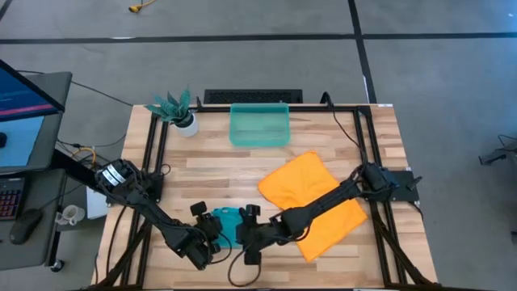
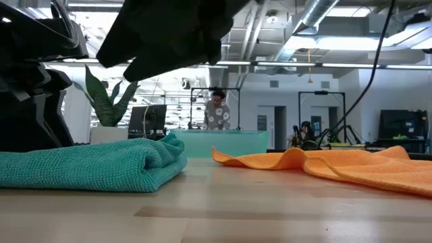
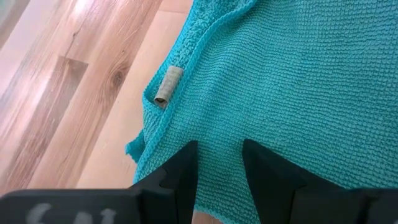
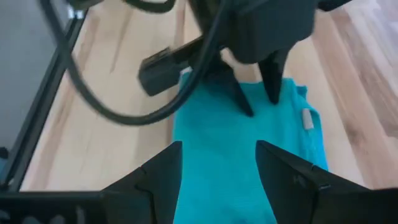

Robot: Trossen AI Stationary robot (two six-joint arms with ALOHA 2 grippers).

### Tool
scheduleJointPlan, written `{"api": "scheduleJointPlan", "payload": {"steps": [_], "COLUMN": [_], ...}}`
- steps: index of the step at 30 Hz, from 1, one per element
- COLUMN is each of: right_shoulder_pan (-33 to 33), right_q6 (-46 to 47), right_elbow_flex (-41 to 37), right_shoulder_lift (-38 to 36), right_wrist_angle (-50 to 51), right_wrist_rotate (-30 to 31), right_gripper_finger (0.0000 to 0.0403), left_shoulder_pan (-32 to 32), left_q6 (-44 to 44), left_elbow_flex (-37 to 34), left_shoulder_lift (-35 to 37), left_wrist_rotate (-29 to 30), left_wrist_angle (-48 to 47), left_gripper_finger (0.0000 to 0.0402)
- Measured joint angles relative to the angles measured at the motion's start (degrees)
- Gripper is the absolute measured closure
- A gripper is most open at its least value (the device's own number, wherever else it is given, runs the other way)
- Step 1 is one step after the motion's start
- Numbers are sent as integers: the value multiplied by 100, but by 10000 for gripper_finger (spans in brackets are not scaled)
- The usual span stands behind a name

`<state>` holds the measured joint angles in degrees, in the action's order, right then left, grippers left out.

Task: Roll microfiber towels into tight, uniform cylinder then place into a basket
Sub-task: Fold the blue microfiber cloth

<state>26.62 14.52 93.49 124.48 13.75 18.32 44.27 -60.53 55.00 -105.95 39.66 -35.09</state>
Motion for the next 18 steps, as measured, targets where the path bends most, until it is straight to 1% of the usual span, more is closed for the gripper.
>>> {"api": "scheduleJointPlan", "payload": {"steps": [6,12,13,18], "right_shoulder_pan": [-47,-77,-80,-133], "right_q6": [33,103,164,472], "right_elbow_flex": [-209,-273,-295,-279], "right_shoulder_lift": [219,344,365,512], "right_wrist_angle": [-290,-75,91,258], "right_wrist_rotate": [3,-17,-19,-242], "right_gripper_finger": [191,208,211,223], "left_shoulder_pan": [-5,-10,-14,-31], "left_q6": [4,7,7,7], "left_elbow_flex": [0,0,0,0], "left_shoulder_lift": [0,0,0,0], "left_wrist_rotate": [2,7,7,7], "left_wrist_angle": [-2,-17,-27,-46], "left_gripper_finger": [280,280,280,280]}}
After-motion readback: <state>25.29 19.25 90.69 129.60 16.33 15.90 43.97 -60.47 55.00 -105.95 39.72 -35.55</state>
